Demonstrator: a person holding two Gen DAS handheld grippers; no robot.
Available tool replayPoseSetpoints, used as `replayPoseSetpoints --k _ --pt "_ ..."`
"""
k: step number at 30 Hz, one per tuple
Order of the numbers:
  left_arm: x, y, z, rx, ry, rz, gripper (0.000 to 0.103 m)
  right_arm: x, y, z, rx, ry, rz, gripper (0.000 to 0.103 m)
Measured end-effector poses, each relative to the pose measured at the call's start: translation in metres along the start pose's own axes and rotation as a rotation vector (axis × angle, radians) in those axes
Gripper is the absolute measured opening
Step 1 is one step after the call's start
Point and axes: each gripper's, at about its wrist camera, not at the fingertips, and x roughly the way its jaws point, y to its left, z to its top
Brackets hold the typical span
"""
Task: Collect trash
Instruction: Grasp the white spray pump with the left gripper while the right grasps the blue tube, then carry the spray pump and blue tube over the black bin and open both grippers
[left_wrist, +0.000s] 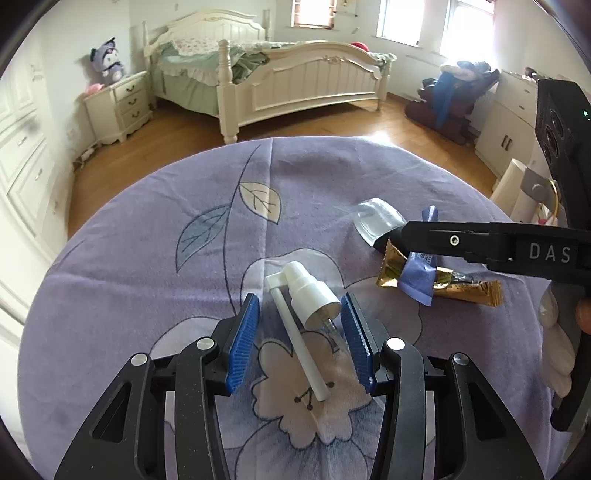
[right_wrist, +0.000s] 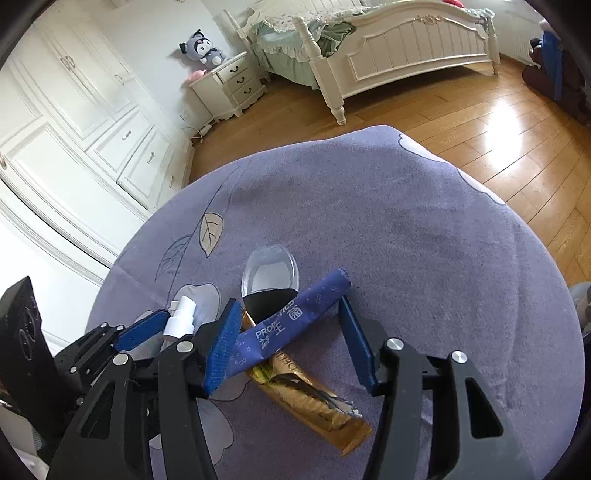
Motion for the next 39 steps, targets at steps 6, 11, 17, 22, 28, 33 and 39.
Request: replayPoseSetpoints --k 6,11,17,22,28,33,39 --pt "-0.001 -0.005 -0.001 0.005 -0.001 0.037 0.035 0.005 0.016 -0.006 -0.139 -0.002 -0.069 0.029" --pt "-0.007 -0.005 -0.006 -0.006 -0.024 0.018 0.035 -0.003 0.016 -0.014 -0.164 -0.018 -0.027 0.018" --pt "-0.011 -0.006 -0.008 -0.014 -0.038 -0.001 0.034 -0.026 0.008 -0.030 -0.138 -0.061 0.043 0.018" --pt "-0.013 -0.007 -0.010 -0.019 -0.042 -0.009 0.033 -0.051 0.008 -0.041 -0.141 -0.115 0.056 0.018" --pt "-0.020 -0.014 -0.012 -0.012 -0.054 -0.014 0.033 -0.074 0.009 -0.051 -0.164 -0.159 0.029 0.018" --pt "-0.036 -0.028 -0.011 0.010 -0.084 -0.041 0.033 -0.092 -0.001 -0.061 -0.169 -0.185 0.005 0.018" --pt "-0.061 -0.049 -0.003 0.043 -0.135 -0.096 0.033 -0.106 -0.017 -0.069 -0.144 -0.213 -0.019 0.018"
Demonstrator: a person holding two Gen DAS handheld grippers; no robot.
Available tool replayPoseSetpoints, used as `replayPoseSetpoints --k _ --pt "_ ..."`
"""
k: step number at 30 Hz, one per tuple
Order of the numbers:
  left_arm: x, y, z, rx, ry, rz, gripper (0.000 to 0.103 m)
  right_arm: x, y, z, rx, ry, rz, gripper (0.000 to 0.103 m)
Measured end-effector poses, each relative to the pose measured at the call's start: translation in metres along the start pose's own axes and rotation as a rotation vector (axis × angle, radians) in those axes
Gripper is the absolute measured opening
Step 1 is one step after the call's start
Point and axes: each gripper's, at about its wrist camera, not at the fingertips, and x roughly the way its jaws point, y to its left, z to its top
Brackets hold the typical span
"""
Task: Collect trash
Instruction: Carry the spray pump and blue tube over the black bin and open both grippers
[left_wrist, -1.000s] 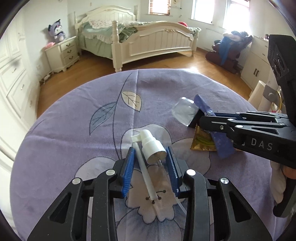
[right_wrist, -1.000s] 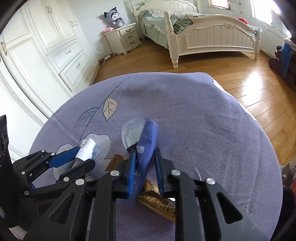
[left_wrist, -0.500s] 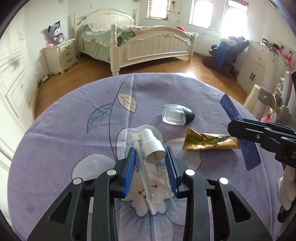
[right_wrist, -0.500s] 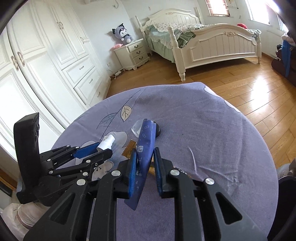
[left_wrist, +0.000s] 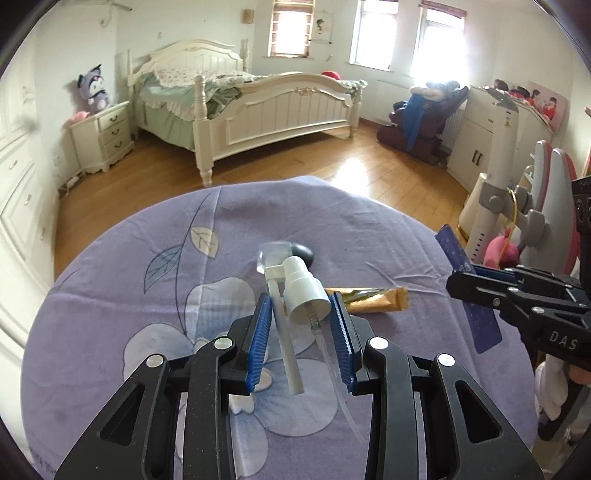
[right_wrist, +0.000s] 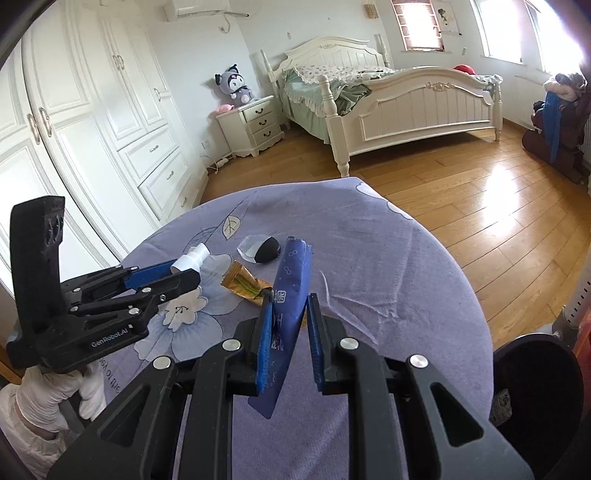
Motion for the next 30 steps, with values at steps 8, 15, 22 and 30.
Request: replayPoseSetpoints --k 8,15,22,30 --pt "-0.010 -0.019 0.012 -0.024 -0.032 -0.134 0.033 -0.018 -0.022 -0.015 0.044 -0.025 -0.057 0.018" --pt "0.003 -0.064 0.021 0.027 -0.019 -0.259 0.033 -0.038 -0.049 -0.030 0.091 -0.052 -0.126 0.018" --pt "0.028 -0.122 0.027 0.073 0.019 -0.385 0.033 -0.060 -0.080 -0.040 0.099 -0.076 -0.238 0.018" --pt "0.056 -0.194 0.020 0.153 0.067 -0.461 0.033 -0.076 -0.117 -0.062 0.128 -0.058 -0.364 0.019"
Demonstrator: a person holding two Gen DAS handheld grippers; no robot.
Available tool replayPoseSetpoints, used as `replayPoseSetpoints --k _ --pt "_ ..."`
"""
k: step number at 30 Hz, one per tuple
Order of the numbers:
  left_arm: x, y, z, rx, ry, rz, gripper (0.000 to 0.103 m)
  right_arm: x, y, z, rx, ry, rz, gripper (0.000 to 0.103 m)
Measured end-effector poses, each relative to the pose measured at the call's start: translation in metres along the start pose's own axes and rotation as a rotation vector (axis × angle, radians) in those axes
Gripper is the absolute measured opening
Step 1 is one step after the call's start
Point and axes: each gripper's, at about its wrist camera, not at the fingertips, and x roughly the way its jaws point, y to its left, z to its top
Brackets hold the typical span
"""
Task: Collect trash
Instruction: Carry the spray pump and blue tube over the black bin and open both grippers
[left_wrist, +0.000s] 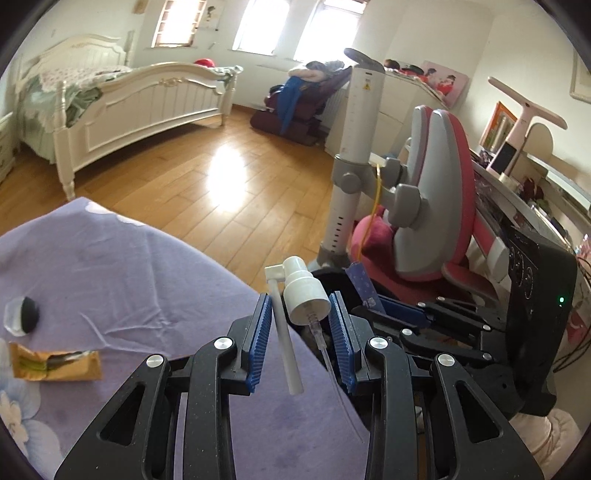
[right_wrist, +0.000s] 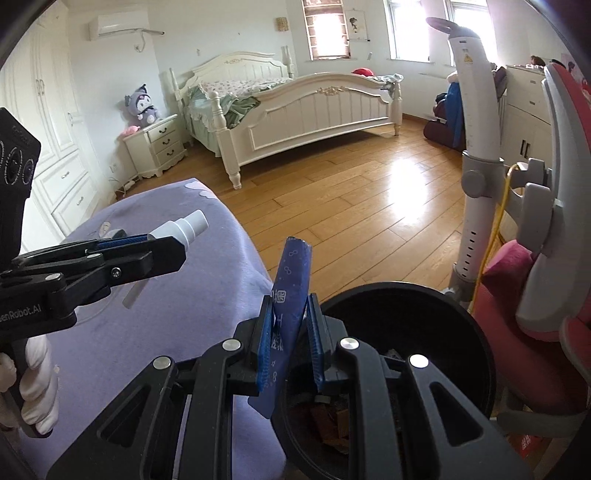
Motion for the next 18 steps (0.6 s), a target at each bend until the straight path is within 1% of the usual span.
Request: replayPoseSetpoints --k 4,8,13,18 --pt "0.025 -0.026 -0.002 0.037 0.026 -0.027 0.033 0.001 -0.015 -0.009 0.006 0.016 -0.056 0.019" --pt "0.043 -0.043 -0.004 0.061 0.049 -0.041 0.033 0.000 -0.032 -0.016 0.018 0.028 -0.078 0.019" --pt "0.057 -0.054 -0.005 0.081 0.075 -0.050 0.033 0.003 -0.046 -0.021 0.030 0.045 -0.098 0.019" --pt "0.063 -0.059 -0.007 0.101 0.096 -0.049 0.033 0.006 -0.055 -0.027 0.042 0.057 -0.103 0.019"
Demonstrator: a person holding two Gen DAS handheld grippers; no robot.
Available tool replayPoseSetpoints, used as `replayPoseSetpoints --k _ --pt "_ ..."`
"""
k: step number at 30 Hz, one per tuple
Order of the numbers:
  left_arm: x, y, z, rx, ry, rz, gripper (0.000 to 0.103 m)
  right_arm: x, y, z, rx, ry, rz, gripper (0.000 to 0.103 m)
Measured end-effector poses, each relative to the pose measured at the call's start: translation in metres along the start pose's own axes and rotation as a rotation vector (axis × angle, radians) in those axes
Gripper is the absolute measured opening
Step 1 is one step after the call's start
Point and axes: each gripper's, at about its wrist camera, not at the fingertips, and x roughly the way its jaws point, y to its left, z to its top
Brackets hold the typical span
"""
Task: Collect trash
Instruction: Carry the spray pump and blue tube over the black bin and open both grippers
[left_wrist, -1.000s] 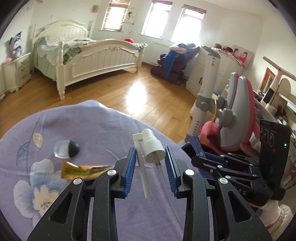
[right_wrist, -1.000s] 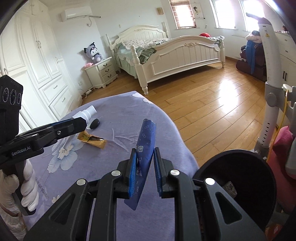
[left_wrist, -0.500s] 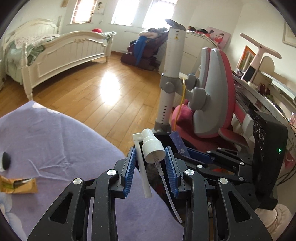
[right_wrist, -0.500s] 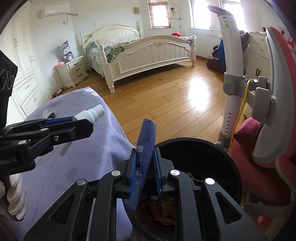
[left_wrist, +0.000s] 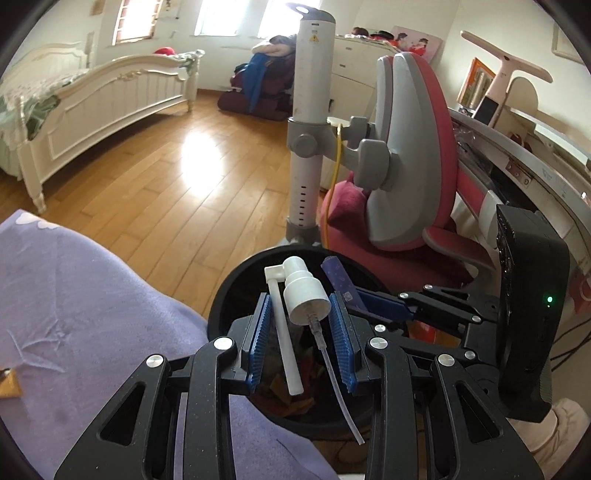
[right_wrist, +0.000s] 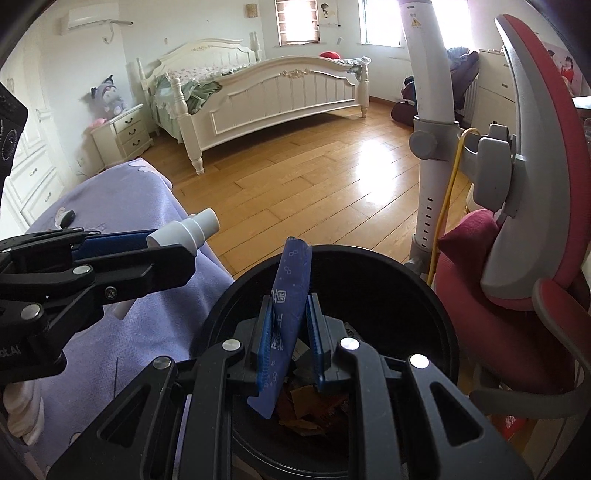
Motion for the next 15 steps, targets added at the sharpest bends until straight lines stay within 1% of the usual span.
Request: replayPoseSetpoints --k 15 --pt "0.017 -0.012 0.001 0.022 0.031 -0.011 0.033 0.003 -0.013 -0.007 0.019 0.026 -0.018 0.019"
